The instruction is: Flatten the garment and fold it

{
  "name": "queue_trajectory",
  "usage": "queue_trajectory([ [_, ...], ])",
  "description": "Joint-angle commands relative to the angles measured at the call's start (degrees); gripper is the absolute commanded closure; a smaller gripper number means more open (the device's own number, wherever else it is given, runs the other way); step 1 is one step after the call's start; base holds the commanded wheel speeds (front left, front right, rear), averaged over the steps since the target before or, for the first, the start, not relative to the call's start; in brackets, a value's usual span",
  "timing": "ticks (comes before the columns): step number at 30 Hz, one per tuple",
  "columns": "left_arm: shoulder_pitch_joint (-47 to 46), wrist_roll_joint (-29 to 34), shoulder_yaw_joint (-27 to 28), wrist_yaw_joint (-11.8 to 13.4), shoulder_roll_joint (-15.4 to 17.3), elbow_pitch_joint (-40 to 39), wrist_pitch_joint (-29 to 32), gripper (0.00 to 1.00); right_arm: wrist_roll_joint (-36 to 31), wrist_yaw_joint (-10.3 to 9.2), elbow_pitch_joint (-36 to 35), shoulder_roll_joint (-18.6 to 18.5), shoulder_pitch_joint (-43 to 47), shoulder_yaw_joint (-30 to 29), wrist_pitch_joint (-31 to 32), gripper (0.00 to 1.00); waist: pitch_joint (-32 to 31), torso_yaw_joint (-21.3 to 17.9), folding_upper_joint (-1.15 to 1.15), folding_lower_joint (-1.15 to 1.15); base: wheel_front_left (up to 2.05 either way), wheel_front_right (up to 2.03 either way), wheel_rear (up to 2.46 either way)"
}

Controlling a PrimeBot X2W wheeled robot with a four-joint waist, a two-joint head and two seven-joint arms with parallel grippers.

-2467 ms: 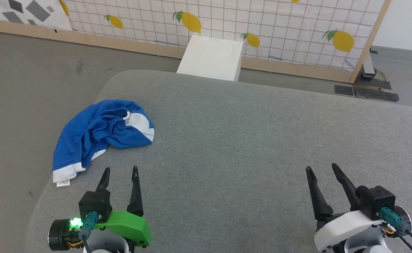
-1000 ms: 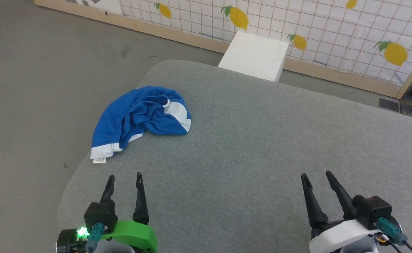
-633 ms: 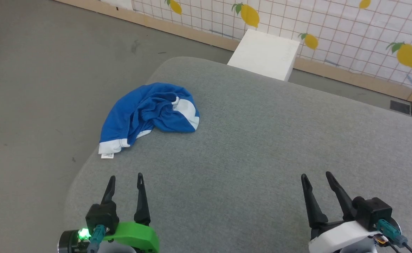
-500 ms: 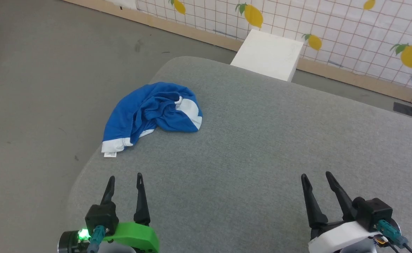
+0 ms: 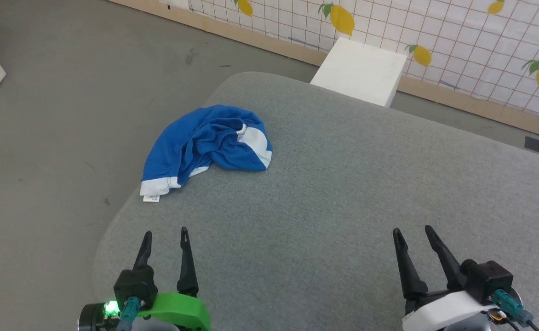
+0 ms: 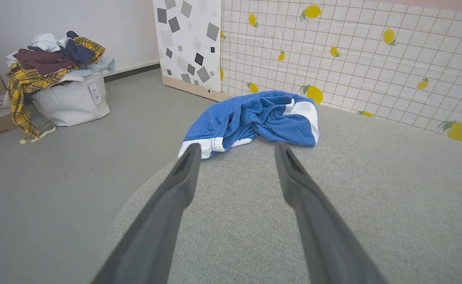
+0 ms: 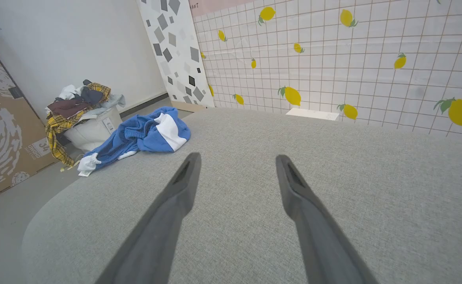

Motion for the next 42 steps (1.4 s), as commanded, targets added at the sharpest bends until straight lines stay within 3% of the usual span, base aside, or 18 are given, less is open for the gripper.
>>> queue_trajectory([
  [1, 0.7, -0.6, -0.1, 0.5, -0.2, 0.0, -0.4, 0.00, 0.3, -0.09, 0.1, 0.0, 0.1, 0.0, -0.3, 0.00, 0.1, 0.0, 0.00, 0.00, 0.00, 0.00, 0.00],
  [6, -1.3, -1.3, 0.6, -0.3, 0.0, 0.0, -0.4, 0.00, 0.0, -0.09, -0.1, 0.0, 0.0, 0.1, -0.3, 0.00, 0.7, -0.4, 0.00, 0.00, 0.00, 0.00, 0.00],
  [13, -13.1, -4.7, 3.0, -5.6, 2.7, 3.0, 0.6, 0.00, -2.1, -0.09, -1.7, 0.0, -2.0, 0.7, 0.8, 0.00, 5.2, -3.3, 0.00, 0.00, 0.00, 0.00, 0.00],
  [17, -23.5, -9.2, 5.4, -9.9, 5.9, 8.2, 5.9, 0.00, -4.0, -0.09, -4.1, 0.0, -3.3, -0.3, 2.3, 0.00, 9.7, -6.4, 0.00, 0.00, 0.00, 0.00, 0.00],
  [20, -31.2, -12.2, 7.7, -11.3, 9.1, 12.2, 12.6, 0.00, -5.5, -0.09, -6.3, 0.0, -4.7, -1.4, 3.5, 0.00, 14.3, -9.6, 0.00, 0.00, 0.00, 0.00, 0.00],
  [27, -41.3, -19.0, 12.2, -10.6, 14.8, 16.5, 31.0, 0.00, -5.9, -0.09, -9.4, 0.0, -6.6, -4.6, 3.9, 0.00, 23.3, -17.0, 0.00, 0.00, 0.00, 0.00, 0.00],
  [30, -43.3, -21.5, 13.3, -8.7, 15.6, 16.6, 38.9, 0.00, -5.6, -0.09, -9.6, 0.0, -7.3, -5.6, 3.5, 0.00, 26.4, -19.1, 0.00, 0.00, 0.00, 0.00, 0.00],
  [37, -46.1, -25.2, 14.9, -6.4, 16.8, 19.8, 48.1, 0.00, -3.7, -0.09, -9.3, 0.0, -8.3, -8.0, 2.2, 0.00, 31.0, -21.4, 0.00, 0.00, 0.00, 0.00, 0.00],
  [42, -44.4, -26.0, 13.8, -5.1, 15.4, 21.7, 52.1, 0.00, -3.8, -0.09, -9.0, 0.0, -8.1, -8.8, 1.7, 0.00, 32.3, -21.1, 0.00, 0.00, 0.00, 0.00, 0.00],
])
